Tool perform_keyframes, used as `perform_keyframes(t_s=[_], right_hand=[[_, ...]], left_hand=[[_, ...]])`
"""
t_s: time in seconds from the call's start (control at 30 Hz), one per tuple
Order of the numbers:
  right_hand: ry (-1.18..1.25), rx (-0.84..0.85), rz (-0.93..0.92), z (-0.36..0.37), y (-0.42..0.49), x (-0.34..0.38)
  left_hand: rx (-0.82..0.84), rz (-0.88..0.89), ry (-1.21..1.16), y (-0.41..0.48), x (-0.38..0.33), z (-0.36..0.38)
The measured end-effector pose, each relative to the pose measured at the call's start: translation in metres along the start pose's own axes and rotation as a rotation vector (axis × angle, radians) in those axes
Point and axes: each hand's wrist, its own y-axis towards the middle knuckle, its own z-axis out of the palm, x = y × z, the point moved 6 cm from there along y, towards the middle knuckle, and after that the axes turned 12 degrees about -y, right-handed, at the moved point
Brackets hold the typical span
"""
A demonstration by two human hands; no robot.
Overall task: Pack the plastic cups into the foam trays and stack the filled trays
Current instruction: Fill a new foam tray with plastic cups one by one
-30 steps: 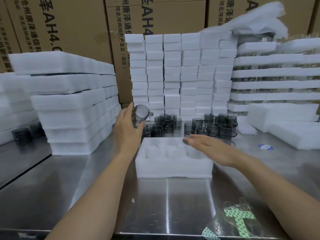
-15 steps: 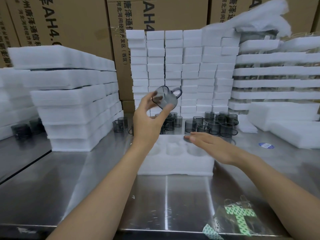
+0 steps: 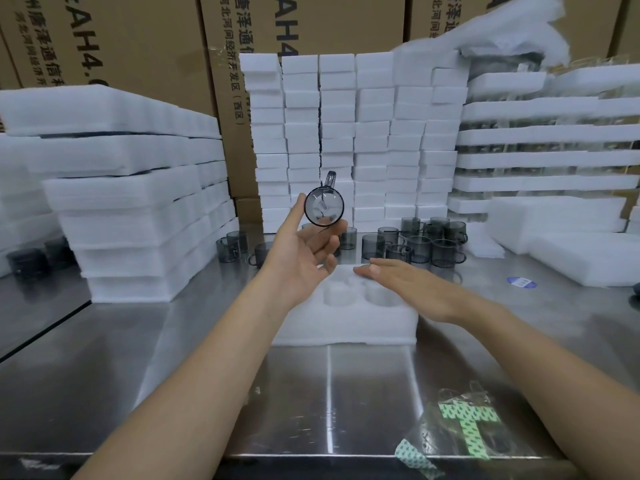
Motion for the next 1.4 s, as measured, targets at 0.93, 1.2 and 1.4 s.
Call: perform_keyframes(t_s=[0.93, 1.2, 1.4], right_hand=[[0.068, -0.836, -0.280, -0.043, -0.014, 0.010], [0.139, -0.953, -0.334, -0.051, -0.033, 0.026], [0.177, -0.910, -0.350, -0.051, -0.032, 0.030]], left_hand=[[0.228, 0.112, 0.549, -0.014, 0.008, 0.019], [0.164, 0.127, 0.558, -0.011, 0.011, 0.018], [0.322, 0.072, 0.586, -0.017, 0.020, 0.031]])
